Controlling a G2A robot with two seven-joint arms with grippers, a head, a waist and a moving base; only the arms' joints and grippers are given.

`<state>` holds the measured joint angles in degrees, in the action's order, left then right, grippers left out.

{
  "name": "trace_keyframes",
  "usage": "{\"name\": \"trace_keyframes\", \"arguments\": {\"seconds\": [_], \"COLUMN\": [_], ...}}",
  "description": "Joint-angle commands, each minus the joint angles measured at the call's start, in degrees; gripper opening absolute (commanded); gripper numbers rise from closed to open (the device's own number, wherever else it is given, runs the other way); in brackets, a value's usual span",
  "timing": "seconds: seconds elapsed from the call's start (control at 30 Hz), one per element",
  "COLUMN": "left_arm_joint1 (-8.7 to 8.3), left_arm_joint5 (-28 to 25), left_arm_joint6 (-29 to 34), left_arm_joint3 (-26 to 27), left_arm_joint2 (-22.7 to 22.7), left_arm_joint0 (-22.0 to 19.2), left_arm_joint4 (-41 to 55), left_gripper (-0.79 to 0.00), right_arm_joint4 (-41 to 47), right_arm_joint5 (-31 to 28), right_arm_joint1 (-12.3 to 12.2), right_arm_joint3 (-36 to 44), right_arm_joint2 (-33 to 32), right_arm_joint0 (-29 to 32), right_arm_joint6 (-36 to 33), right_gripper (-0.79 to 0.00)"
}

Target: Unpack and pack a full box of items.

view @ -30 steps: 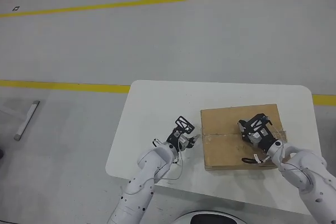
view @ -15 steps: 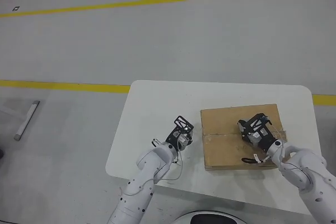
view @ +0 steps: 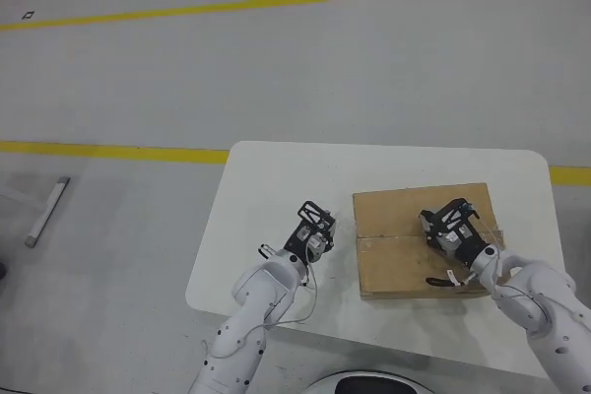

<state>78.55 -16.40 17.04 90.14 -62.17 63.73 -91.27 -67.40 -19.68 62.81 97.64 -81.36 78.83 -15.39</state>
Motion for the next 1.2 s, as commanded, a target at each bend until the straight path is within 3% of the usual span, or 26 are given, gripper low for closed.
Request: {"name": "trace_keyframes", "arguments": {"seconds": [0.0,0.17,0.47,0.57,0.6,0.93,1.03,1.07,1.1,1.17], "left_arm_joint1": [-0.07,-0.01,0.10,0.11,0.11,0.02,-0.04,-0.05,-0.06,-0.06], "left_arm_joint5": [-0.3,-0.8,-0.3,0.0,0.3,1.2,1.2,1.2,1.3,1.4], "left_arm_joint6": [-0.1,-0.6,-1.0,-1.2,-1.2,-1.8,-1.9,-2.1,-2.3,-2.2], "left_arm_joint3": [0.6,0.9,-0.2,-0.4,-0.5,2.1,3.1,3.5,3.8,4.5], "left_arm_joint2": [0.1,1.3,2.4,2.6,2.6,2.6,2.7,2.8,2.9,3.0], "left_arm_joint0": [0.2,-0.1,-0.9,-1.0,-1.0,-0.5,-0.3,-0.3,-0.2,-0.2], "left_arm_joint4": [-0.7,-2.3,-4.5,-5.4,-5.8,-8.1,-9.2,-9.8,-10.1,-10.8], "left_gripper": [-0.579,-0.502,-0.493,-0.551,-0.785,-0.785,-0.545,-0.413,-0.006,0.000], "right_arm_joint4": [0.0,-0.1,-0.1,-0.1,-0.1,-0.1,-0.1,-0.1,-0.1,0.0], "right_arm_joint5": [0.0,0.1,0.4,0.4,0.4,0.3,0.3,0.3,0.3,0.3], "right_arm_joint1": [0.0,0.1,0.1,0.1,0.1,0.2,0.2,0.2,0.2,0.3], "right_arm_joint3": [0.1,0.3,0.6,0.7,0.7,0.7,0.6,0.6,0.6,0.5], "right_arm_joint2": [0.2,0.4,0.1,0.0,0.0,0.3,0.3,0.3,0.3,0.3], "right_arm_joint0": [-0.1,-0.3,0.4,0.5,0.5,0.3,0.2,0.2,0.2,0.1], "right_arm_joint6": [-0.1,-0.1,0.1,0.0,0.0,-0.2,-0.3,-0.2,-0.2,-0.2], "right_gripper": [-0.785,-0.785,-0.785,-0.785,-0.785,-0.785,-0.785,-0.785,-0.785,-0.785]}}
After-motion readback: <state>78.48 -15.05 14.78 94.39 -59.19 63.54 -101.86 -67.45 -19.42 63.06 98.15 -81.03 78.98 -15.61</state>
